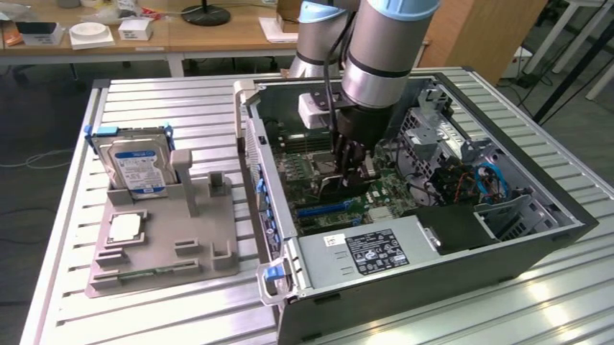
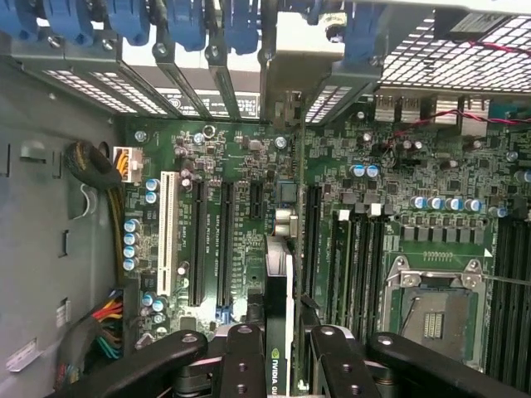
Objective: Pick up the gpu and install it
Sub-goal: 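Insert the gpu into the slot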
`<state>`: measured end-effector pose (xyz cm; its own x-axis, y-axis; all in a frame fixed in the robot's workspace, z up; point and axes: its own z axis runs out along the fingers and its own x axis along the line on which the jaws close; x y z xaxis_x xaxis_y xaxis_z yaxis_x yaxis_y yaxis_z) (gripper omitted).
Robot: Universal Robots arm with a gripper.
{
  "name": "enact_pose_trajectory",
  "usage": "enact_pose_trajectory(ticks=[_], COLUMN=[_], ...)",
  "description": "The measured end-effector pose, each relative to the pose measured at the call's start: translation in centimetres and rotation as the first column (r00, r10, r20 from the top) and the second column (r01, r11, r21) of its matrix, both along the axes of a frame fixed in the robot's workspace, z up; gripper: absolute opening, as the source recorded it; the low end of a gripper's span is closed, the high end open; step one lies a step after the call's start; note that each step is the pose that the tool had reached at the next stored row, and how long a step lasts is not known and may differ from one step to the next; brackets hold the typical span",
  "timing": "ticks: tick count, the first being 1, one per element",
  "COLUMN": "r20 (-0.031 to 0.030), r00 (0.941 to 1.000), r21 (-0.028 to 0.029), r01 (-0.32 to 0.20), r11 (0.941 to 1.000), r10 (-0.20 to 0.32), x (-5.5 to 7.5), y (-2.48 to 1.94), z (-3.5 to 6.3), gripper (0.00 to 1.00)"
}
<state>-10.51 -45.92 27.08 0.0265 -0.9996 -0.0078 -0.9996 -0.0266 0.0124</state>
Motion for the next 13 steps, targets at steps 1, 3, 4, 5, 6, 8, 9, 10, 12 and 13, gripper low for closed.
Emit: enact_pose_trajectory(ticks=[1, 3, 4, 5, 6, 8, 9, 10, 12, 13], r20=[0.0, 0.0, 0.0003, 0.0005, 0.0006, 0.0038, 0.0049, 0.0053, 0.0055, 0.0056], r00=[1.0, 1.0, 1.0, 1.0, 1.0, 1.0, 1.0, 1.0, 1.0, 1.0], r21=[-0.0001, -0.0001, 0.0002, 0.0003, 0.0002, -0.0004, -0.0004, -0.0004, -0.0003, -0.0004], r01=[0.0, 0.0, 0.0, 0.0, 0.0, 0.0, 0.0, 0.0, 0.0, 0.0], r11=[1.0, 1.0, 1.0, 1.0, 1.0, 1.0, 1.0, 1.0, 1.0, 1.0], r10=[0.0, 0.0, 0.0, 0.0, 0.0, 0.0, 0.0, 0.0, 0.0, 0.0], x=[0.0, 0.0, -0.1, -0.1, -0.1, -0.3, -0.3, -0.3, -0.4, -0.4], y=[0.0, 0.0, 0.01, 0.01, 0.01, 0.0, 0.0, 0.0, 0.01, 0.0], z=[0.0, -0.01, -0.07, -0.15, -0.26, -1.24, -1.54, -1.67, -1.91, -2.0], gripper=[0.26, 0.26, 0.26, 0.26, 0.26, 0.26, 0.26, 0.26, 0.26, 0.26])
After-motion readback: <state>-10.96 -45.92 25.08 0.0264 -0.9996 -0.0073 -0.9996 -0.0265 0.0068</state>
